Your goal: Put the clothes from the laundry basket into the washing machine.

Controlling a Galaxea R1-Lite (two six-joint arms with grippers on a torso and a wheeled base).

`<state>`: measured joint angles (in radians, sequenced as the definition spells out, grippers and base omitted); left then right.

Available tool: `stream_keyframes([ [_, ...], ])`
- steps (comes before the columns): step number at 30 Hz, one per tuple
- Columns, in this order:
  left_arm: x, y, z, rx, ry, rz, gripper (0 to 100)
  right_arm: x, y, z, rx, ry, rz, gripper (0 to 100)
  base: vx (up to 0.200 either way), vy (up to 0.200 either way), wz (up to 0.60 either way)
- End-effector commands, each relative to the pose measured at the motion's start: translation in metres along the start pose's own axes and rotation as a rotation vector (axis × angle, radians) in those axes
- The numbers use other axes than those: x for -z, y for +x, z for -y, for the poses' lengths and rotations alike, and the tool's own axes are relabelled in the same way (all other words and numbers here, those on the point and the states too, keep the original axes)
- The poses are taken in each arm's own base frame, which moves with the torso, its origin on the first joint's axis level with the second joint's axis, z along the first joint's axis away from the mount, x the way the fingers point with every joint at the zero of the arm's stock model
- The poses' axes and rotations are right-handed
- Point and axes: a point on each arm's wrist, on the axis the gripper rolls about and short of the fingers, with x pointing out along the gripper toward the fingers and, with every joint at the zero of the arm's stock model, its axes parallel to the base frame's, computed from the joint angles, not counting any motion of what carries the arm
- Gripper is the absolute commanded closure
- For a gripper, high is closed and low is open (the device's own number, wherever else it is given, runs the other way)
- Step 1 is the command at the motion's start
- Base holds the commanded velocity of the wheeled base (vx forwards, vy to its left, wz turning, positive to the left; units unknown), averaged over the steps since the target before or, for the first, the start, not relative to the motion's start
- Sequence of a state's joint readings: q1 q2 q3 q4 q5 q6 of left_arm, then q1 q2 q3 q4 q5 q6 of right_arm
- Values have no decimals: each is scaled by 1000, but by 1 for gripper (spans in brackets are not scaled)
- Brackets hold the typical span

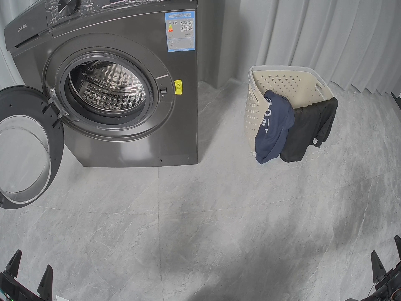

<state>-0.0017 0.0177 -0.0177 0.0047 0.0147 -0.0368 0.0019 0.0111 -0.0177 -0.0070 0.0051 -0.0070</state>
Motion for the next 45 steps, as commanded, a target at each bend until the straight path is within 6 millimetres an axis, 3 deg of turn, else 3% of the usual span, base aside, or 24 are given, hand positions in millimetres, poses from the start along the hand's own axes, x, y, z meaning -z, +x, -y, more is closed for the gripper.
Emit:
stream_keyframes([
  [1, 4, 0, 0, -1, 0, 0, 0, 5, 0, 0, -1, -1, -6, 0, 200, 0, 0],
  [6, 4, 0, 0, -1, -2, 0, 0, 5, 1, 0, 1, -1, -7, 0, 200, 0, 0],
  [15, 5, 0, 0, -2, -2, -1, 0, 5, 1, 0, 1, -2, -9, 0, 0, 0, 0],
  [45, 5, 0, 0, -2, -2, -1, 0, 5, 1, 0, 1, -4, -9, 0, 0, -160, 80],
])
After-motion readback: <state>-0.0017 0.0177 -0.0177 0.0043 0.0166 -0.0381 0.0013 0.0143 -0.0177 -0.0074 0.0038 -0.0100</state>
